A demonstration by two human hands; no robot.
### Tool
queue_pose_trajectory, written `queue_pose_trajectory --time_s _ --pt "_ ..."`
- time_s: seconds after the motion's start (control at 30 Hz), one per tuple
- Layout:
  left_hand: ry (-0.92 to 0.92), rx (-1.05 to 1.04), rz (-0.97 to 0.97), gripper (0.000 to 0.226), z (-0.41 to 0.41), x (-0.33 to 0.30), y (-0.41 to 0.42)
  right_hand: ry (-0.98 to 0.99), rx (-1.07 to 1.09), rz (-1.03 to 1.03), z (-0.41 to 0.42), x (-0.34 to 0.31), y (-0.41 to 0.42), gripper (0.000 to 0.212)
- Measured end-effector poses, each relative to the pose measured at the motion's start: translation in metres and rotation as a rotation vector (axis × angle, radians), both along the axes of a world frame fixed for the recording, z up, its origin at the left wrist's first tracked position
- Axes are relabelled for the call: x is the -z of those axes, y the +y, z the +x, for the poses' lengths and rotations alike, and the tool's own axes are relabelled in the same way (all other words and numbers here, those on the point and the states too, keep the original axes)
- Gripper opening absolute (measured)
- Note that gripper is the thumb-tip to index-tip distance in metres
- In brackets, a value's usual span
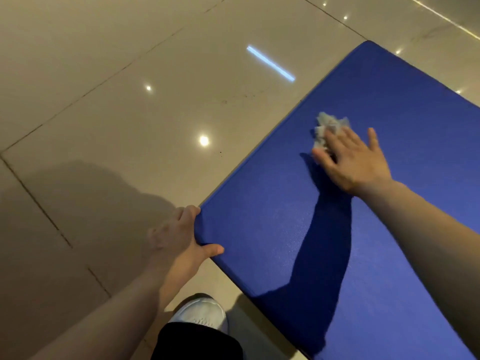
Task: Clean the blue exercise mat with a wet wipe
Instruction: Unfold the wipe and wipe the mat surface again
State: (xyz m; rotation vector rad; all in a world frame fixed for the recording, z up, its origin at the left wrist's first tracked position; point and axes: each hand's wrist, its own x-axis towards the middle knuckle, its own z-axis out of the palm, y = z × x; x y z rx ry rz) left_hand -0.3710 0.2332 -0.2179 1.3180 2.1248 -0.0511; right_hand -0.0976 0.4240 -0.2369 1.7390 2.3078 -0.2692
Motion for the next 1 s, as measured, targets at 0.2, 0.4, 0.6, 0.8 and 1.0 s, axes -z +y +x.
queue_pose_trajectory --time_s 0.2,0.4,0.6,0.8,1.0 --pt "0.003 -0.020 0.002 0.082 0.000 0.004 0.000 0.104 -0.005 -0.050 0.003 0.002 -0.051 0.104" --pt "-0.062 -0.035 0.002 0.087 -0.004 0.014 -0.003 0.262 -0.585 -0.032 -0.068 0.019 -0.148 0.083" --pt "-0.065 -0.045 0.019 0.084 -0.004 0.016 -0.008 -0.001 -0.535 0.032 -0.040 0.010 -0.061 0.104" --pt "-0.073 -0.043 0.038 0.080 -0.006 0.015 -0.006 -0.153 -0.302 -0.116 -0.059 -0.011 -0.016 0.123" --pt "-0.064 -0.014 0.051 0.079 -0.008 0.013 -0.005 0.154 -0.692 -0.178 -0.117 0.009 -0.127 0.114"
